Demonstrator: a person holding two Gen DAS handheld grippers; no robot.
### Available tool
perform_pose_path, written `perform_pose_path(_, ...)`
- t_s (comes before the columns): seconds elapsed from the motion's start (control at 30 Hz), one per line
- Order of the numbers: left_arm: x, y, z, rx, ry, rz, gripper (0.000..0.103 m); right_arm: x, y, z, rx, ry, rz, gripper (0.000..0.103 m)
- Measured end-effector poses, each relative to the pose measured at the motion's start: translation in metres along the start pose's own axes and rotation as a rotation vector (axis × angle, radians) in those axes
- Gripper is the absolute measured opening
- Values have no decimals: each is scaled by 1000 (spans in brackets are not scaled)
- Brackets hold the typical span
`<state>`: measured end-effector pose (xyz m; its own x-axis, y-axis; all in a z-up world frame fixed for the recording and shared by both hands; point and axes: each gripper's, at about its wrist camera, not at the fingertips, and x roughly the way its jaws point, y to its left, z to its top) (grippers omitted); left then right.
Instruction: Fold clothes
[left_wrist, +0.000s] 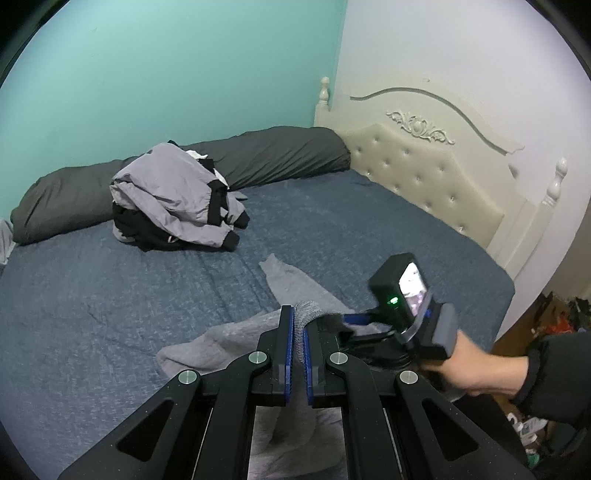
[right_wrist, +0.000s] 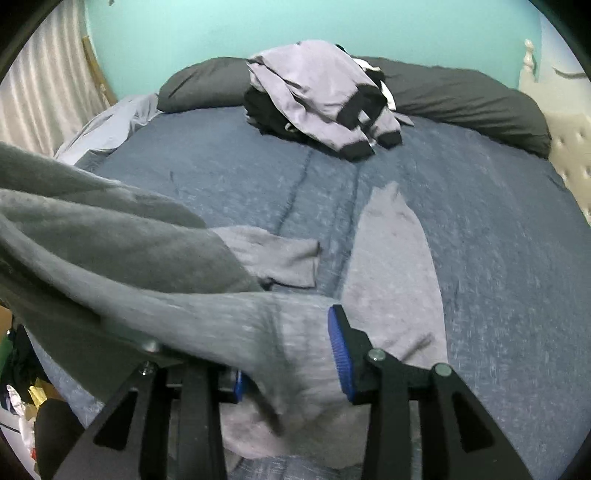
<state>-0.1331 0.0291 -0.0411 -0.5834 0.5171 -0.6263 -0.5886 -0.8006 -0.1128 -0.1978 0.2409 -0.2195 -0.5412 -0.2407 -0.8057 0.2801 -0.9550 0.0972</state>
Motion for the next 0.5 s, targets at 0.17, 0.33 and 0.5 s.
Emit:
perform_pose_path(0.17,6,16,-5,-55,11,-6,5,-2,-20,-10,-16,34,-63,36)
perform_pose_path(0.33,16,19,-15,-38,42,27,5,-5,-44,-18,43,52,-69,21)
perform_pose_path(0.5,33,40,-33,-93,93,65,7,-26,-46,-10,7,16,-83,8)
